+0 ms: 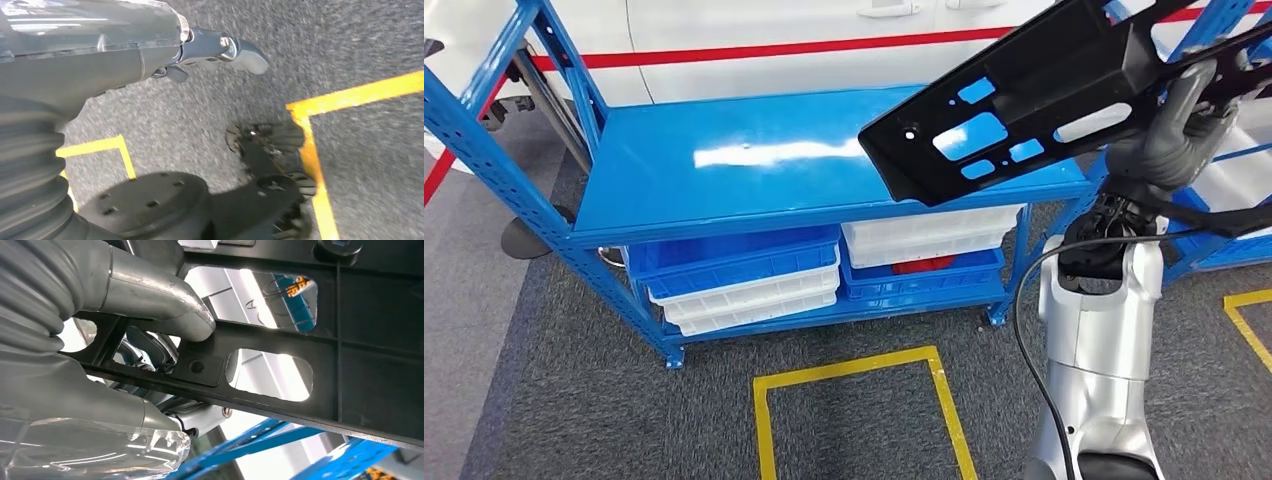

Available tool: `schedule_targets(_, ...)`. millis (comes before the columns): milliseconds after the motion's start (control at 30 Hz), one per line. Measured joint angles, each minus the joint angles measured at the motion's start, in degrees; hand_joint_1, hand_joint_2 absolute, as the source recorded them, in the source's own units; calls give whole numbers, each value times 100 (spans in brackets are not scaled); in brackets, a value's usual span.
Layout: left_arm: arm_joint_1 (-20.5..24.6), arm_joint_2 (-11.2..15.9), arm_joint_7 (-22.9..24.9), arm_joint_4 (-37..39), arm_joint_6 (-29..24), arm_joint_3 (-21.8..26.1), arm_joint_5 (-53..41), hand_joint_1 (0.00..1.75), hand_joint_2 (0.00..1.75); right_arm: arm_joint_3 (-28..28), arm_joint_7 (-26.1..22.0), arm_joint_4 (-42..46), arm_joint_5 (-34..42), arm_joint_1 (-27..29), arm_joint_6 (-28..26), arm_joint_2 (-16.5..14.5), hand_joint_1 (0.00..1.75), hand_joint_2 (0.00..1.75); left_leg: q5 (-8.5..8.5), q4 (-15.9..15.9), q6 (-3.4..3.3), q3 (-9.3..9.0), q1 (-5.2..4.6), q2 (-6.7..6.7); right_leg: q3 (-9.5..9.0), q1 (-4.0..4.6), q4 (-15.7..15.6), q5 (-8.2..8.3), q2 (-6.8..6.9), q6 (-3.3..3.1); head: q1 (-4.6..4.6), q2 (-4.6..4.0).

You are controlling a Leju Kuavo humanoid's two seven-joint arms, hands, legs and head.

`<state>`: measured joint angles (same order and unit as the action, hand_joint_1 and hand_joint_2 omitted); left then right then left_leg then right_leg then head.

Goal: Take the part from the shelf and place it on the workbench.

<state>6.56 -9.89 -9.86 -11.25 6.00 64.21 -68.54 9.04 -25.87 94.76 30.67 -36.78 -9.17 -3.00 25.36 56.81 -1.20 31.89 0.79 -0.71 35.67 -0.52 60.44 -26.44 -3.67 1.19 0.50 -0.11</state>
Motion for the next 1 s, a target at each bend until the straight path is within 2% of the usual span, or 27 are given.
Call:
schedule_targets(67,-2,-1,6,-1,-14,1,0,0,175,53,-4,1,-31,-5,8,28,175,175,-12,-25,-37,-5,-3,125,334,-26,668,-315,245,57,-2,0)
schedule_targets(100,-6,-1,8,-1,-23,1,0,0,175,76,-9,-1,-61,3,2,39,175,175,-9,-21,-39,-2,-5,192,520,-51,1029,-432,285,85,-2,0)
schedule_targets(133,-8,-1,7,-1,-36,1,1,0,175,99,-13,-1,-103,16,-13,47,175,175,-4,-16,-35,-3,-4,261,640,-78,1246,-455,309,111,-2,0)
schedule_targets(167,-4,-2,4,-1,-49,1,2,0,175,120,-15,1,-149,25,-33,53,175,175,5,-9,-27,-5,-3,328,664,-104,1263,-380,331,135,-2,0)
schedule_targets(200,2,-2,0,-1,-62,1,6,0,175,136,-16,7,-191,28,-55,57,175,175,19,5,-10,-9,1,393,570,-128,1053,-211,380,156,-2,0)
schedule_targets(233,8,-2,-5,-1,-71,1,12,0,175,151,-16,16,-225,27,-74,58,175,175,41,29,15,-14,4,453,389,-144,686,-3,489,175,-2,0)
schedule_targets(267,12,4,-10,-1,-78,1,22,0,175,163,-16,25,-249,24,-88,59,175,175,70,59,49,-12,-6,505,215,-123,325,137,645,180,-2,0)
schedule_targets(300,15,11,-15,-1,-83,1,31,0,175,174,-13,32,-264,22,-97,60,175,175,99,92,85,-8,-20,555,86,-106,40,233,757,151,-1,0)
schedule_targets(333,16,19,-19,-1,-86,1,40,0,175,184,-10,36,-274,25,-104,62,175,175,120,114,117,-5,-41,606,32,-83,-107,258,823,107,1,0)
schedule_targets(367,14,26,-25,-1,-92,1,47,0,175,193,-7,36,-283,33,-111,68,175,175,133,123,148,-5,-58,663,44,-55,-138,240,808,50,1,0)
schedule_targets(433,15,29,-36,-1,-103,1,56,0,175,211,-18,38,-303,60,-134,84,175,175,162,133,206,-11,-45,756,83,-51,-145,266,650,-58,2,0)
schedule_targets(467,18,31,-39,-1,-112,2,57,0,175,220,-49,44,-315,75,-148,93,175,175,226,191,231,7,-27,696,92,-51,-153,280,580,-101,1,0)
schedule_targets(500,20,33,-37,-1,-118,2,57,0,175,229,-96,50,-322,98,-160,98,175,175,352,351,247,67,-11,576,96,-54,-162,294,516,-141,2,0)
schedule_targets(567,1,42,-7,-1,-121,5,56,0,175,249,-212,61,-308,193,-169,109,175,175,739,1027,241,342,-6,264,99,-45,-169,311,386,-199,2,0)
schedule_targets(600,-17,46,16,-1,-116,9,56,0,175,262,-255,61,-282,267,-165,113,175,175,908,1426,229,513,-9,182,102,-29,-168,316,311,-219,3,0)
schedule_targets(633,-36,50,42,-1,-108,13,57,0,175,278,-287,61,-242,357,-160,117,175,175,987,1713,213,642,-14,142,105,-9,-168,321,223,-233,2,0)
schedule_targets(667,-48,51,63,-1,-93,16,57,0,175,292,-310,61,-197,447,-154,120,175,175,951,1797,189,686,-18,124,106,11,-166,327,132,-241,2,0)
schedule_targets(700,-51,52,80,-1,-71,18,56,0,175,307,-328,65,-156,535,-151,125,175,175,805,1649,155,626,-25,98,105,28,-161,331,37,-243,2,0)
schedule_targets(733,-50,54,92,-1,-44,18,54,0,175,318,-344,78,-122,615,-151,129,175,175,595,1327,110,486,-33,35,103,41,-155,336,-52,-243,2,0)
schedule_targets(800,-47,73,108,0,26,18,35,0,175,333,-365,131,-92,760,-166,135,175,175,273,588,18,164,-36,-267,116,47,-135,347,-204,-223,1,0)
schedule_targets(867,-48,91,143,1,85,18,-21,0,175,338,-362,195,-82,925,-212,135,175,175,206,254,-6,17,-44,-445,153,16,-129,378,-338,-162,2,0)
schedule_targets(933,-39,89,198,2,94,14,-90,0,175,338,-342,236,-68,1121,-251,132,175,175,175,183,-8,-20,-49,-332,182,-12,-164,414,-462,-77,3,0)
schedule_targets(967,-30,91,217,2,95,12,-111,0,175,338,-346,246,-62,1206,-254,129,175,175,138,131,-27,-39,-39,-263,196,-17,-155,395,-413,-51,3,0)
schedule_targets(1000,-25,93,225,1,103,10,-115,0,175,338,-358,254,-55,1260,-243,124,175,175,98,75,-49,-55,-26,-182,246,-17,-58,315,-276,-30,2,0)
